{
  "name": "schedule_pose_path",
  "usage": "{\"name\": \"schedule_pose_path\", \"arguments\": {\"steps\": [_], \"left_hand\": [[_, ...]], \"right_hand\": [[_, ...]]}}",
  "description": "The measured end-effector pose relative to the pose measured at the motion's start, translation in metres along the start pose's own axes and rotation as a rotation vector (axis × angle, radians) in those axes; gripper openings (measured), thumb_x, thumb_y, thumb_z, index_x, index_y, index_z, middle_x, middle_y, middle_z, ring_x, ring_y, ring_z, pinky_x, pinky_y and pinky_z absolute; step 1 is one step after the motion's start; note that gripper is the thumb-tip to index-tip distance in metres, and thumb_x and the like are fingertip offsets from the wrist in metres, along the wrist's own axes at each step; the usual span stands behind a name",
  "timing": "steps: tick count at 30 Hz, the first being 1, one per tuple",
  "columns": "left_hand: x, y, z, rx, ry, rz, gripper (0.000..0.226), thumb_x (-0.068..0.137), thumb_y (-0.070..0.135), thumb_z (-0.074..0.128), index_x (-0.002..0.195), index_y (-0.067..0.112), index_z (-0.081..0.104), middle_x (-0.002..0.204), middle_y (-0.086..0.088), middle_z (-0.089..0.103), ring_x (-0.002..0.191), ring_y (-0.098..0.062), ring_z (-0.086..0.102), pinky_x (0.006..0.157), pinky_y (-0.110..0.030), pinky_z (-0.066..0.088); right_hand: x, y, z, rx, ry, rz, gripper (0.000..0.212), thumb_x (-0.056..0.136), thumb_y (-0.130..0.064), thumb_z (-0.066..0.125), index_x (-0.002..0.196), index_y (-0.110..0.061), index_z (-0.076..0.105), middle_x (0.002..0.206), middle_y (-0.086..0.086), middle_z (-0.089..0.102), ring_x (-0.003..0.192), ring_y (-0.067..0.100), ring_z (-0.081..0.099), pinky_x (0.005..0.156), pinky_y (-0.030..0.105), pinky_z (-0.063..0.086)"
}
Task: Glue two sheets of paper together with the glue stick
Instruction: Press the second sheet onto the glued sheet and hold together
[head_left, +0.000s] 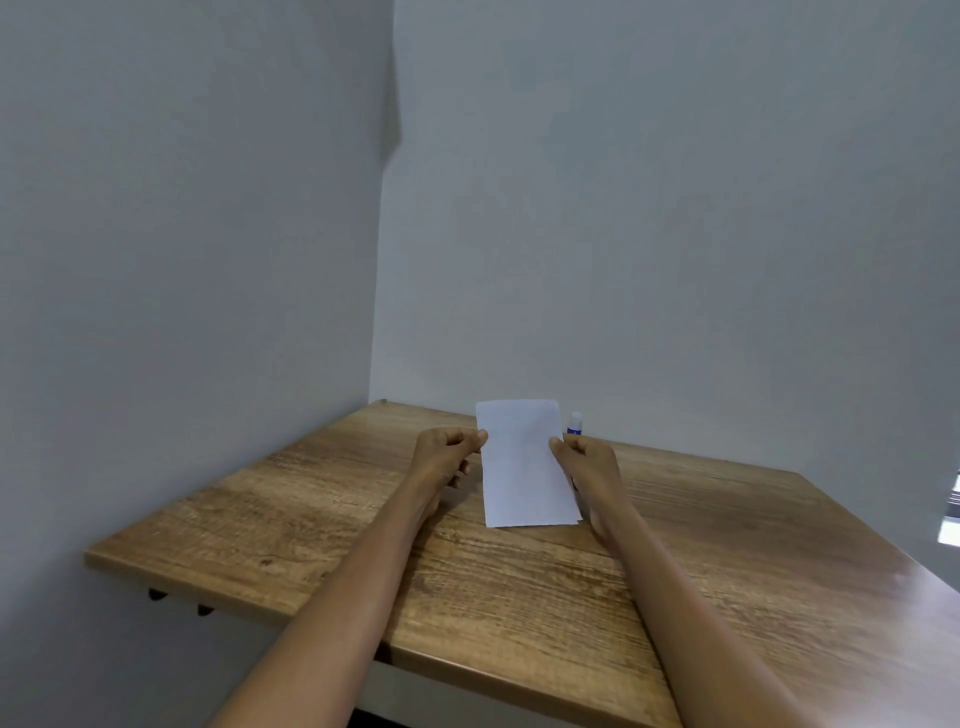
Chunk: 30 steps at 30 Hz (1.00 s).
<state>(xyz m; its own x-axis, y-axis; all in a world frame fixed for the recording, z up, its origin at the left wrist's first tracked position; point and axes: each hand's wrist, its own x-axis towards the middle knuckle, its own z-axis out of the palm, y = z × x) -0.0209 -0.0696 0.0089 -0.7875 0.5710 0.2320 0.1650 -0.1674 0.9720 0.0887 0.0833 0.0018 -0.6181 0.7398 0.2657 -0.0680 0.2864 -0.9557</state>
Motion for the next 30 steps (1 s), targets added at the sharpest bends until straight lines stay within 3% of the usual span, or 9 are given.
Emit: {"name": "schedule_pose_path", "arguments": {"steps": [4,9,12,15,17,20,22,25,30], "left_hand": [[0.001,-0.001,0.001,-0.023,0.057,0.008,0.012,0.088,0.023,0.065,0.085,0.013,0.070,0.075,0.001,0.065,0.052,-0.007,0.046,0.039,-0.014,0.038],[-0.001,0.003,0.005,0.001,-0.040,-0.055,0.039,0.088,0.045,0.058,0.096,0.009,0.071,0.086,0.001,0.072,0.065,-0.010,0.062,0.051,-0.022,0.050],[-0.005,0.003,0.006,0.110,-0.203,-0.077,0.033,0.086,0.038,0.064,0.098,0.008,0.071,0.086,-0.004,0.073,0.063,-0.009,0.066,0.050,-0.019,0.048],[-0.005,0.002,0.005,0.090,-0.181,-0.072,0.026,0.085,0.028,0.068,0.099,0.006,0.070,0.086,-0.006,0.073,0.064,-0.011,0.067,0.048,-0.017,0.049],[-0.002,0.001,0.004,0.042,-0.089,-0.071,0.026,0.084,0.026,0.069,0.097,0.004,0.069,0.084,-0.006,0.072,0.067,-0.012,0.066,0.051,-0.019,0.050],[0.000,0.000,0.002,-0.039,-0.011,-0.071,0.026,0.083,0.025,0.070,0.098,0.003,0.069,0.082,-0.005,0.071,0.067,-0.013,0.066,0.048,-0.017,0.050],[0.000,0.000,0.001,-0.064,0.018,-0.065,0.023,0.084,0.023,0.069,0.096,0.003,0.068,0.081,-0.005,0.070,0.067,-0.012,0.065,0.046,-0.016,0.050],[-0.001,0.000,0.001,-0.094,0.052,-0.053,0.019,0.084,0.021,0.070,0.089,0.003,0.068,0.080,-0.006,0.070,0.064,-0.012,0.065,0.046,-0.016,0.052],[0.001,-0.002,0.000,-0.100,0.083,-0.046,0.020,0.082,0.022,0.071,0.086,0.002,0.069,0.080,-0.008,0.071,0.063,-0.014,0.065,0.045,-0.018,0.051]], "right_hand": [[-0.003,-0.001,0.000,0.032,0.050,-0.016,0.027,0.088,-0.025,0.065,0.063,-0.015,0.063,0.076,0.007,0.069,0.077,0.025,0.065,0.071,0.038,0.050],[-0.002,-0.004,0.000,0.039,0.161,-0.020,0.035,0.084,-0.036,0.065,0.066,-0.006,0.059,0.074,0.017,0.063,0.070,0.024,0.058,0.064,0.033,0.042],[0.000,-0.003,0.000,0.051,0.205,-0.038,0.045,0.083,-0.041,0.064,0.077,0.003,0.062,0.087,0.025,0.067,0.073,0.035,0.064,0.065,0.036,0.048],[-0.003,-0.007,0.002,0.060,0.168,-0.048,0.035,0.085,-0.043,0.064,0.072,-0.010,0.068,0.086,0.015,0.072,0.082,0.029,0.070,0.073,0.042,0.057],[-0.006,-0.009,0.002,0.066,0.098,-0.055,0.028,0.087,-0.042,0.063,0.076,-0.017,0.069,0.082,0.005,0.073,0.077,0.020,0.070,0.066,0.032,0.054],[-0.010,-0.009,0.002,0.109,-0.011,-0.047,0.025,0.088,-0.035,0.064,0.082,-0.012,0.070,0.065,-0.006,0.066,0.056,0.005,0.061,0.053,0.020,0.046],[-0.010,-0.008,0.002,0.121,-0.038,-0.039,0.021,0.088,-0.030,0.065,0.086,-0.010,0.070,0.059,-0.008,0.058,0.052,0.004,0.052,0.051,0.017,0.041],[-0.007,-0.007,0.001,0.109,-0.056,-0.007,0.019,0.085,-0.025,0.070,0.086,-0.006,0.069,0.062,-0.003,0.051,0.058,0.008,0.045,0.055,0.022,0.041],[-0.007,-0.004,0.001,0.055,-0.110,-0.017,0.022,0.083,-0.011,0.071,0.101,0.001,0.070,0.092,0.005,0.069,0.071,0.007,0.058,0.058,0.017,0.049]]}}
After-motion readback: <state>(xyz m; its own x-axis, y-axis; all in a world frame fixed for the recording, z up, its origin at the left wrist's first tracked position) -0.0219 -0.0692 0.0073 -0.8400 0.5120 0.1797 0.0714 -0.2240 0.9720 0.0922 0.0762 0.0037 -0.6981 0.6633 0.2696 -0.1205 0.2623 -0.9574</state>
